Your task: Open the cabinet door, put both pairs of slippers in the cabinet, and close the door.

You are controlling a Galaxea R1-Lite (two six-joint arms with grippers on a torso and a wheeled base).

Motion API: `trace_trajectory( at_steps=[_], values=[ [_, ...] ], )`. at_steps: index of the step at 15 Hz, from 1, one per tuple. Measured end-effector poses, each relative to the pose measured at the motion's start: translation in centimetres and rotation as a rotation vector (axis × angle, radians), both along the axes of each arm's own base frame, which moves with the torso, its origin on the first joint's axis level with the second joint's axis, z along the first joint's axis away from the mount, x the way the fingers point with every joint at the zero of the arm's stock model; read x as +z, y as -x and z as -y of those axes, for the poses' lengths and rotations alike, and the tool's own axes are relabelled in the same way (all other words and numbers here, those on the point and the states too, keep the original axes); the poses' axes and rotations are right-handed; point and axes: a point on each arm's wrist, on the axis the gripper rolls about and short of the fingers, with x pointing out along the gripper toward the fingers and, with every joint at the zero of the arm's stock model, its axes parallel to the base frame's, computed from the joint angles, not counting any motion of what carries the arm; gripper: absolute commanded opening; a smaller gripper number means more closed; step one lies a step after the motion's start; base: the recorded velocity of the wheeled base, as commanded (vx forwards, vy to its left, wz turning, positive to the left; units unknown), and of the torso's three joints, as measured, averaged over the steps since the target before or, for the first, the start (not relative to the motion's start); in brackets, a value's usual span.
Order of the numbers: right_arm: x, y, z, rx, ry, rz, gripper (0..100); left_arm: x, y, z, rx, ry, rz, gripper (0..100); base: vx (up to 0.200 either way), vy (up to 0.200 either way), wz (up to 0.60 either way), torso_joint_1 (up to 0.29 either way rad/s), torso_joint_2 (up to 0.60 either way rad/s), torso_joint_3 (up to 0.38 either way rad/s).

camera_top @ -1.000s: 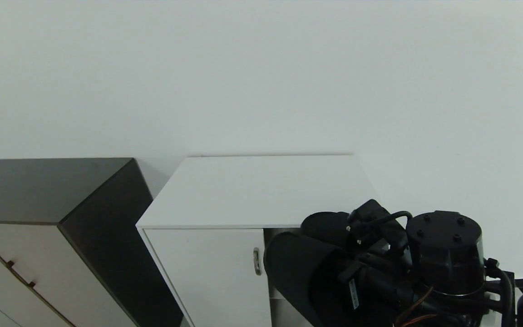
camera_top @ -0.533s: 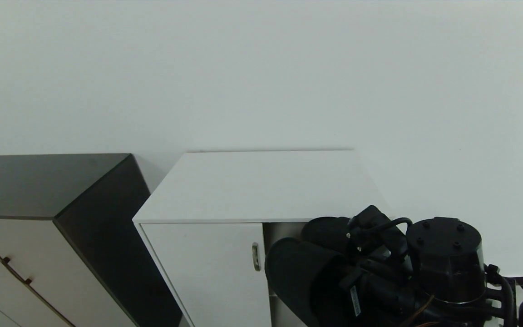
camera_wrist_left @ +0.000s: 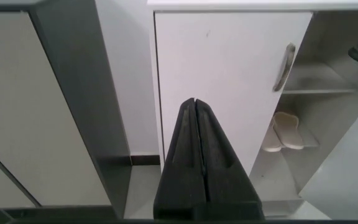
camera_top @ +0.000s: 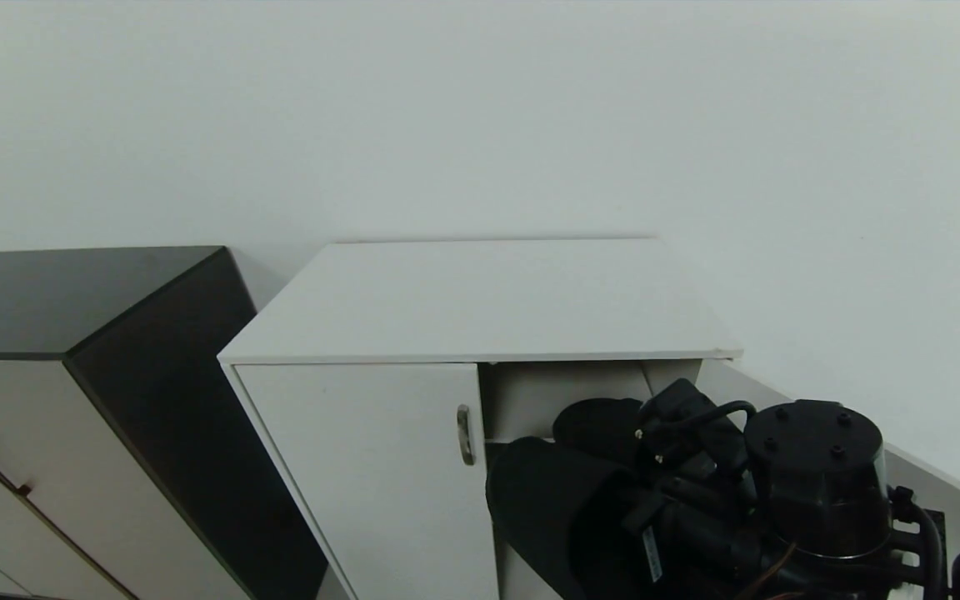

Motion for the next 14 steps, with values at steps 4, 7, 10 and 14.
trace_trajectory(
  at_steps=[4, 7, 10, 14],
  values=[
    [-0.08, -0.01, -0.01, -0.001, 0.003, -0.002, 0, 0.0, 0.0, 0.0, 0.0, 0.0, 0.0, 0, 0.0, 0.0, 0.0, -0.198, 0.51, 0.311],
    [-0.2, -0.05, -0.06, -0.002, 0.006, -0.004, 0, 0.0, 0.0, 0.0, 0.0, 0.0, 0.0, 0, 0.0, 0.0, 0.0, -0.175, 0.5, 0.313],
    [-0.24, -0.09, -0.09, -0.003, 0.008, -0.005, 0, 0.0, 0.0, 0.0, 0.0, 0.0, 0.0, 0, 0.0, 0.0, 0.0, -0.16, 0.48, 0.32],
    [-0.5, -0.22, -0.2, -0.004, 0.014, -0.011, 0, 0.0, 0.0, 0.0, 0.0, 0.0, 0.0, 0, 0.0, 0.0, 0.0, -0.135, 0.46, 0.327]
  ],
)
